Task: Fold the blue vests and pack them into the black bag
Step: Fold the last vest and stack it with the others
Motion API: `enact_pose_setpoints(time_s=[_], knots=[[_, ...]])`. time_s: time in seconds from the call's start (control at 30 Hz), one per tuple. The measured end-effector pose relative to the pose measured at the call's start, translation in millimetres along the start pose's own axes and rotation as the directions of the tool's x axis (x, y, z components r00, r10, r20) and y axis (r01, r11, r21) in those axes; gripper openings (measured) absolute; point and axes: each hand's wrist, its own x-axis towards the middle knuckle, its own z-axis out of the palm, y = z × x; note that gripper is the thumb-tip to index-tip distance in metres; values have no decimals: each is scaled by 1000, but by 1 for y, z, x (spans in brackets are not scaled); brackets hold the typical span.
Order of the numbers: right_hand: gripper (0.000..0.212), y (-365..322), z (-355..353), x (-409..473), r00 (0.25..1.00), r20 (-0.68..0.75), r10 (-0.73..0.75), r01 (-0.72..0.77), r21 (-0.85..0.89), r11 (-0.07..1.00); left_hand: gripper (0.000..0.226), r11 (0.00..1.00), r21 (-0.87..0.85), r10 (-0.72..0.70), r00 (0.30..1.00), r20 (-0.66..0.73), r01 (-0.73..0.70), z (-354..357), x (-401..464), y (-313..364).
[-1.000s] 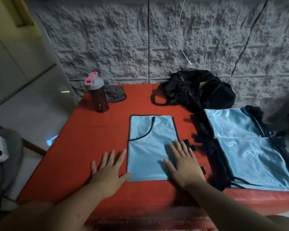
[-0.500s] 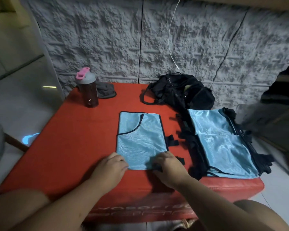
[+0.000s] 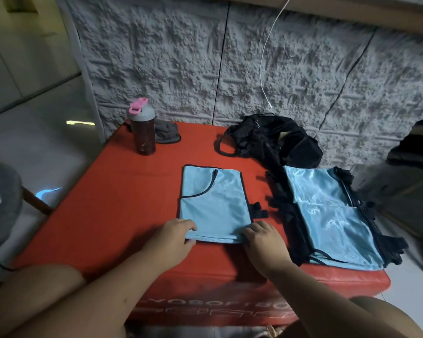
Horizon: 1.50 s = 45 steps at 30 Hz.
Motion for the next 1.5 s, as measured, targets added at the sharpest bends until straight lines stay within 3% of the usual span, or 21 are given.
enact_pose_setpoints(time_s=[0.07, 0.13, 0.2, 0.47, 0.63, 0.73, 0.8, 0.9, 1.0, 1.1, 1.23, 1.5], knots=[[26, 1, -4, -6, 999, 46, 14, -13, -19, 1000, 41, 997, 59, -58, 991, 121, 51, -2, -4, -1], [29, 0, -7, -11, 998, 67, -8, 11, -39, 999, 43, 991, 112, -87, 981, 173, 68, -3, -7, 2], [20, -2, -15, -15, 997, 62, -34, 38, -70, 997, 46, 985, 147, -119, 976, 181, 93, -4, -14, 6], [16, -11, -51, -33, 977, 198, -82, 70, 65, 995, 19, 991, 76, -132, 942, 308, 114, -37, -27, 19], [14, -22, -70, -40, 955, 257, -150, 116, 141, 983, 17, 986, -27, -142, 919, 368, 163, -61, -25, 27], [11, -19, -78, -37, 948, 272, -163, 98, 238, 966, 13, 977, -65, -154, 890, 429, 201, -73, -20, 25], [20, -15, -88, -31, 948, 264, -175, 77, 343, 936, 10, 968, -98, -161, 869, 469, 232, -79, -15, 21], [31, -9, -106, -17, 955, 245, -168, 34, 472, 881, 12, 947, -190, -154, 884, 441, 260, -85, -4, 14], [12, -1, -113, 4, 950, 292, -111, -76, 560, 825, 19, 892, -319, -198, 910, 363, 321, -83, 11, 6], [30, 6, -109, 25, 949, 312, -49, -178, 659, 731, 17, 824, -419, -256, 910, 326, 382, -80, 25, -2], [32, 16, -90, 56, 948, 318, 14, -260, 749, 610, 15, 758, -510, -315, 913, 260, 407, -69, 45, -14], [33, 22, -53, 96, 926, 320, 200, -374, 849, 373, 17, 585, -653, -469, 858, 210, 480, -42, 88, -25]])
